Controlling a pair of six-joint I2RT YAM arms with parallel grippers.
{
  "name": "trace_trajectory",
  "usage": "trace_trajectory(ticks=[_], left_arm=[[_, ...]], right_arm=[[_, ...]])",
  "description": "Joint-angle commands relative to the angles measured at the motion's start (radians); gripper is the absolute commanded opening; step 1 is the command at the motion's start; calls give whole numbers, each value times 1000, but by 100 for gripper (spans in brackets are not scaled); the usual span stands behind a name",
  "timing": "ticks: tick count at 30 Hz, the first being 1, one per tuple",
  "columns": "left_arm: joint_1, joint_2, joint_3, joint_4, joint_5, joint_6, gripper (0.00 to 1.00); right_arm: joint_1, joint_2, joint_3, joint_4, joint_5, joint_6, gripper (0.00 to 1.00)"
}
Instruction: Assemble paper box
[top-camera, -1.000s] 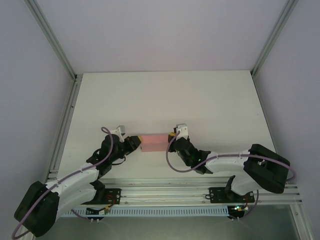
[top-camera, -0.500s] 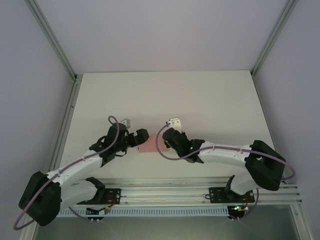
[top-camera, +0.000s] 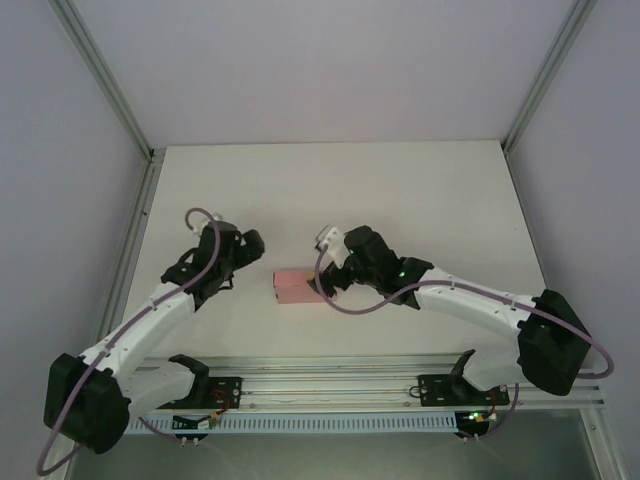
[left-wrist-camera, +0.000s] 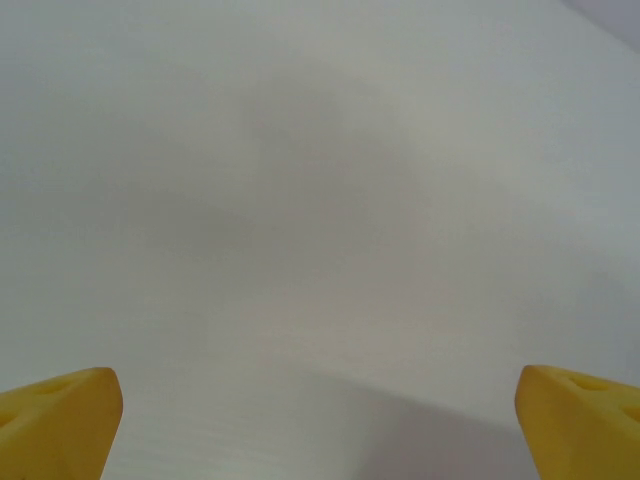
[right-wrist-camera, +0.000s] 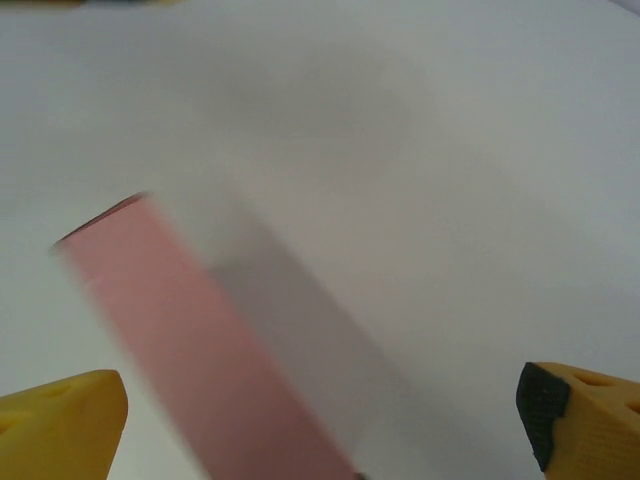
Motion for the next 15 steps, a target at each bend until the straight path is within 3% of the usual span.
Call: trace_trajectory(ticks=[1,4,12,15], left_arm=[[126,30,-33,-56,56,-20,100],[166,35,-57,-62,74,-15,100],[177,-88,-116,-75,20,-3,100],[178,-127,-131,-86,10,4,100]], right_arm=[[3,58,90,-151,-198,-415,100],[-8,166,245,-357,-256,-509,100],[-7,421,471,-553,-206,-606,100],[-8,477,524,-594,-183,-598,91]])
